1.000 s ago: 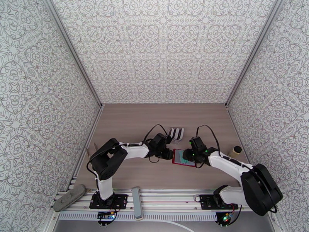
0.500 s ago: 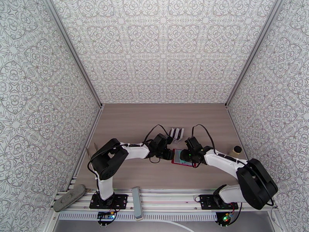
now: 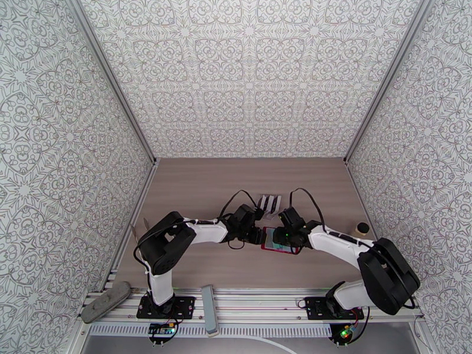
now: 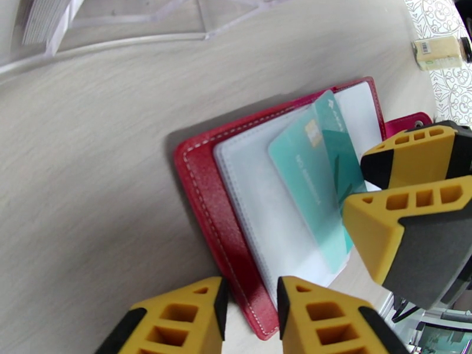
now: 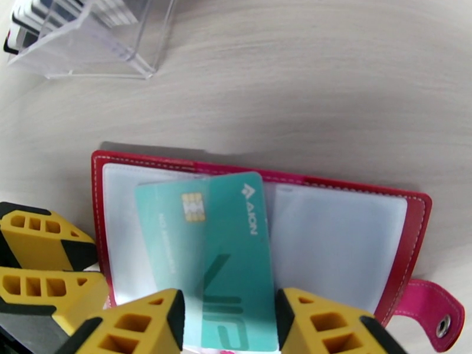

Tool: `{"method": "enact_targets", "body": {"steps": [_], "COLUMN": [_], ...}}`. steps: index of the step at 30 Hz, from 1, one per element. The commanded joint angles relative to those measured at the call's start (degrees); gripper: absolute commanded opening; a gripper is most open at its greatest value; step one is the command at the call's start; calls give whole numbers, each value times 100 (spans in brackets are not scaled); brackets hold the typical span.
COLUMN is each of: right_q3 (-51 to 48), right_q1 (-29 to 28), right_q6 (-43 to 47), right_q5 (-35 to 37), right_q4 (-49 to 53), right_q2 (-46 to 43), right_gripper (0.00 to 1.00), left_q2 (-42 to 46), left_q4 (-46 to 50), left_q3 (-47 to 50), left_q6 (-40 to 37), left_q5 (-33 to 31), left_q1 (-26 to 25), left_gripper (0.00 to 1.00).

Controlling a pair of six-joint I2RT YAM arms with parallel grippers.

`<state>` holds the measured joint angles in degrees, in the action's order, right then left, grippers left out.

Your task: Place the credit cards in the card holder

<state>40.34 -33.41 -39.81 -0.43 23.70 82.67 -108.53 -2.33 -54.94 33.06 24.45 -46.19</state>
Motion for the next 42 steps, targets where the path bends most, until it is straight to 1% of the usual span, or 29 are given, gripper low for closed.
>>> {"method": "enact_targets", "body": {"steps": [1, 42], "right_q3": [169, 514], "right_q1": [-74, -436], "right_q6": [-53, -201], "right_q5": [23, -317], "right_q4": [57, -279], "right_q2": [102, 456], "right_gripper": [46, 46], "left_q2": [-386, -359], "left_q4": [591, 505], "left_q3": [333, 431], "left_q6": [201, 271], "left_q5": [374, 410], "left_q1": [-271, -274], "left_gripper": [31, 30]}}
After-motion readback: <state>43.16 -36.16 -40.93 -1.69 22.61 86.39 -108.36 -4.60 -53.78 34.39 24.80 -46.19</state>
